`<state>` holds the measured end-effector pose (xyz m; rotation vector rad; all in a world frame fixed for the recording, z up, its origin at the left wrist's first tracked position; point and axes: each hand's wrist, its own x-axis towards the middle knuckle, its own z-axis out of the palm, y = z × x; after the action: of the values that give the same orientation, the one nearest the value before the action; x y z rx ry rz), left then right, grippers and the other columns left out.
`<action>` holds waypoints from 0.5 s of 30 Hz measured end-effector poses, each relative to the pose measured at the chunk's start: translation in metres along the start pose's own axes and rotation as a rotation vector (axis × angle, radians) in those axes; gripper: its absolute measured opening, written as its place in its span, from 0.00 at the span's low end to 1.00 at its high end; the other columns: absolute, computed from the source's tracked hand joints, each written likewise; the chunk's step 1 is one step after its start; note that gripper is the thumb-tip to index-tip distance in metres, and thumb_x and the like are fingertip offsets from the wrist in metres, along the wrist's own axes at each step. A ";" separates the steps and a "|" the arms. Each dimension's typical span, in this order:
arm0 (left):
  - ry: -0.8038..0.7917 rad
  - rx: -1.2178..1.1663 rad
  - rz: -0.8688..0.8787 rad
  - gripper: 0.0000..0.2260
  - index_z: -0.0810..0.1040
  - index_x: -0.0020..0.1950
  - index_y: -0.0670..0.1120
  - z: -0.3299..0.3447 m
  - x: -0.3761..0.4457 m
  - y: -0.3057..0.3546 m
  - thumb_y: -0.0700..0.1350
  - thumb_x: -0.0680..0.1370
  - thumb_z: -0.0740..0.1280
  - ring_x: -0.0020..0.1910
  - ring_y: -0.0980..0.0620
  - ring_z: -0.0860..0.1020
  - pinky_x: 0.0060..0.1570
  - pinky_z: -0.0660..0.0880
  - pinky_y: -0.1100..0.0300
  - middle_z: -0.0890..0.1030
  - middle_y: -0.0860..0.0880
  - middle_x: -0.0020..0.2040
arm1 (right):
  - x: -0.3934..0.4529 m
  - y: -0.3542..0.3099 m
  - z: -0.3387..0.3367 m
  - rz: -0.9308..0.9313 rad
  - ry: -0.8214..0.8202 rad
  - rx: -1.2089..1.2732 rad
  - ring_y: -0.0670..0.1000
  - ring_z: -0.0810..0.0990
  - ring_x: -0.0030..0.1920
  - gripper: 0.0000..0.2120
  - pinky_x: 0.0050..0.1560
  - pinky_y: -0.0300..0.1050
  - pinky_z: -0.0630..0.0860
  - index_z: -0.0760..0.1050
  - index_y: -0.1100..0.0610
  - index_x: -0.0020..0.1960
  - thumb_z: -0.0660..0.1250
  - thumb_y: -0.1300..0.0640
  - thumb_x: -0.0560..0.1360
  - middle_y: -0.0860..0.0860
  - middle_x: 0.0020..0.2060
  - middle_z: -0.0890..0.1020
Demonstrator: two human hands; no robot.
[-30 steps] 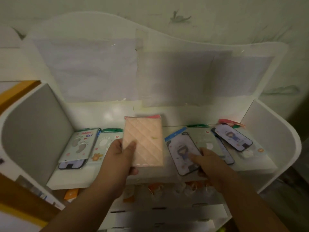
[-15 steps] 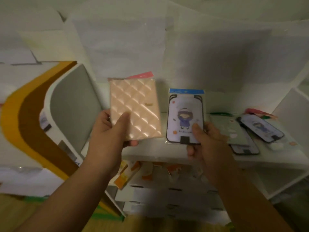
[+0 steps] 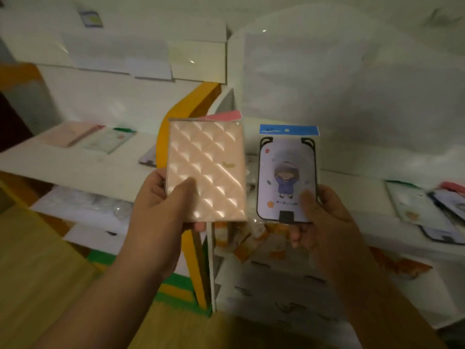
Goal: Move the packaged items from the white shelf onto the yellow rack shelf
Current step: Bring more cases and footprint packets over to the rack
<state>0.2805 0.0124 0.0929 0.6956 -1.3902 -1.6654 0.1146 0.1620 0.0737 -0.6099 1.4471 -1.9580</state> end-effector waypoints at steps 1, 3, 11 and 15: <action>0.014 0.008 0.001 0.06 0.73 0.57 0.41 -0.020 -0.004 0.004 0.39 0.80 0.62 0.26 0.51 0.75 0.22 0.71 0.58 0.79 0.40 0.42 | -0.007 0.003 0.017 0.003 -0.018 0.007 0.52 0.74 0.25 0.09 0.23 0.43 0.74 0.74 0.56 0.53 0.63 0.52 0.76 0.57 0.38 0.83; 0.045 0.010 0.003 0.08 0.73 0.56 0.40 -0.061 -0.010 0.011 0.41 0.79 0.65 0.28 0.49 0.75 0.27 0.75 0.52 0.80 0.39 0.44 | -0.022 0.010 0.050 0.019 -0.071 0.011 0.53 0.76 0.28 0.09 0.25 0.44 0.77 0.74 0.56 0.53 0.62 0.53 0.75 0.56 0.41 0.85; 0.164 -0.008 -0.017 0.07 0.73 0.58 0.42 -0.198 -0.033 0.038 0.39 0.80 0.62 0.30 0.49 0.78 0.25 0.73 0.59 0.83 0.44 0.43 | -0.056 0.053 0.177 0.068 -0.172 0.066 0.54 0.73 0.23 0.13 0.23 0.45 0.74 0.72 0.61 0.54 0.62 0.56 0.73 0.60 0.34 0.81; 0.188 -0.002 -0.036 0.07 0.71 0.58 0.41 -0.239 -0.034 0.043 0.39 0.81 0.61 0.25 0.51 0.78 0.24 0.71 0.58 0.84 0.49 0.35 | -0.057 0.069 0.219 0.119 -0.196 -0.008 0.54 0.75 0.23 0.15 0.25 0.46 0.76 0.73 0.61 0.55 0.63 0.54 0.72 0.60 0.34 0.82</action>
<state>0.5062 -0.0802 0.0756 0.8574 -1.2491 -1.5851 0.3188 0.0415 0.0713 -0.6827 1.3392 -1.7500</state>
